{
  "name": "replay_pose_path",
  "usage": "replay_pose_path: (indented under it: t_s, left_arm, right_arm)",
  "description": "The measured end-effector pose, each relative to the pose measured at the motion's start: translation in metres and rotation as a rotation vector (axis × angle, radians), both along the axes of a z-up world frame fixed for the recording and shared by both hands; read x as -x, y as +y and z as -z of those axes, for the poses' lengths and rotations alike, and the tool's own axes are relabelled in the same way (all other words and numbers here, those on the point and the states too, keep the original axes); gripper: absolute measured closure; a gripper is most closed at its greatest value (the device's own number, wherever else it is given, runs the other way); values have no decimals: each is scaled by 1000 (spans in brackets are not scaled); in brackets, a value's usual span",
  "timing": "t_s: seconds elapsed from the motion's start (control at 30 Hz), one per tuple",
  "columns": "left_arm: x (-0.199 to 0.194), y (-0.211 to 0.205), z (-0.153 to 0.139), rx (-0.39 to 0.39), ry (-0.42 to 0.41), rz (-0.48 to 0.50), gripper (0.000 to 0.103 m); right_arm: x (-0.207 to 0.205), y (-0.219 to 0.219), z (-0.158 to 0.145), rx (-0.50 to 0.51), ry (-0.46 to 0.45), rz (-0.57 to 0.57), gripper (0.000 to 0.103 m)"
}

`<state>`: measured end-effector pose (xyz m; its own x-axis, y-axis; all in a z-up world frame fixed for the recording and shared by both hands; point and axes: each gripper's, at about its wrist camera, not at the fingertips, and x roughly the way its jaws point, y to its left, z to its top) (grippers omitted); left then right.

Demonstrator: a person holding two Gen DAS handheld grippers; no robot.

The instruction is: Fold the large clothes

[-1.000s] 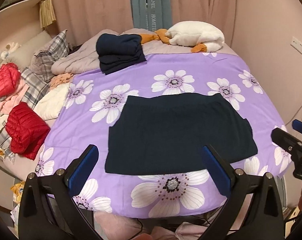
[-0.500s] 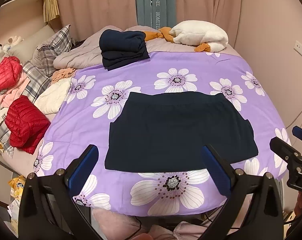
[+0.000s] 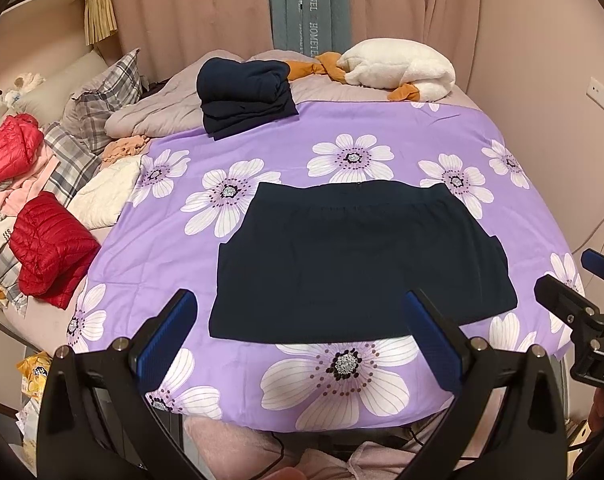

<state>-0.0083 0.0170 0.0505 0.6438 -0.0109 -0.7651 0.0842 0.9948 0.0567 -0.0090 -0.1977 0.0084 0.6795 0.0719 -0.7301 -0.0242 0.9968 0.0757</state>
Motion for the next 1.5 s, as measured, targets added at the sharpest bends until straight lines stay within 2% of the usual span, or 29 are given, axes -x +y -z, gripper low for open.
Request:
replay_pose_path:
  t_s: [1.5]
  left_arm:
    - [-2, 8, 9, -7, 12, 8, 0]
  right_arm:
    - [-7, 7, 4, 0, 8, -29, 1]
